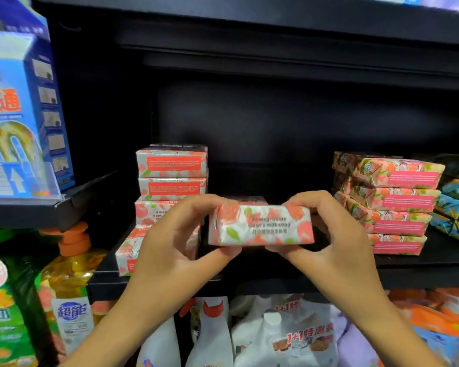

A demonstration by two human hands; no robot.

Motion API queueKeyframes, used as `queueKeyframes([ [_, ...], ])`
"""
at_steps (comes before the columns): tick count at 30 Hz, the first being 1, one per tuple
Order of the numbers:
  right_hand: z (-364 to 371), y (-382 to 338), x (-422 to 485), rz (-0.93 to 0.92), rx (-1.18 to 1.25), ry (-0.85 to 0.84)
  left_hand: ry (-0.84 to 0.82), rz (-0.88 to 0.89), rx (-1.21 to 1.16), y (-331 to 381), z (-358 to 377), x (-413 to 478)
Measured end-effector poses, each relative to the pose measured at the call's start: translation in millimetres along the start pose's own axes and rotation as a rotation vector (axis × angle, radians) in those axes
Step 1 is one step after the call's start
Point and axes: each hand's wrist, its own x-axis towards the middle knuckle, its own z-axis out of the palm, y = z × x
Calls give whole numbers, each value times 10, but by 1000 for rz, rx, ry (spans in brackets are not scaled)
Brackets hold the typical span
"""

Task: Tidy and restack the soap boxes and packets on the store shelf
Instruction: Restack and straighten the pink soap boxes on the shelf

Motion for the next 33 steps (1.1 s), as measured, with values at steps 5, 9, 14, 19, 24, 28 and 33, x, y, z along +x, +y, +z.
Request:
queueKeyframes([
  [5, 108, 45, -31, -337, -225, 147, -10, -168, -24, -20, -93, 4],
  [9, 150, 43, -3, -312, -230, 94, -22, -161, -52, -20, -131, 7],
  [14, 55, 50, 10, 48, 134, -193, 39, -10, 109, -6, -207, -66],
  [19, 47, 3, 42, 366, 678, -376, -44, 340, 500, 1, -228, -4],
  [24, 133, -137, 96, 211, 521, -222, -83, 321, 585, -33, -241, -62],
  [28, 219, -209, 72, -5, 331, -78, 1, -104, 269, 33, -317, -128],
  [33, 368, -200, 103, -184, 367, -71, 68, -269, 8, 60, -401, -115],
])
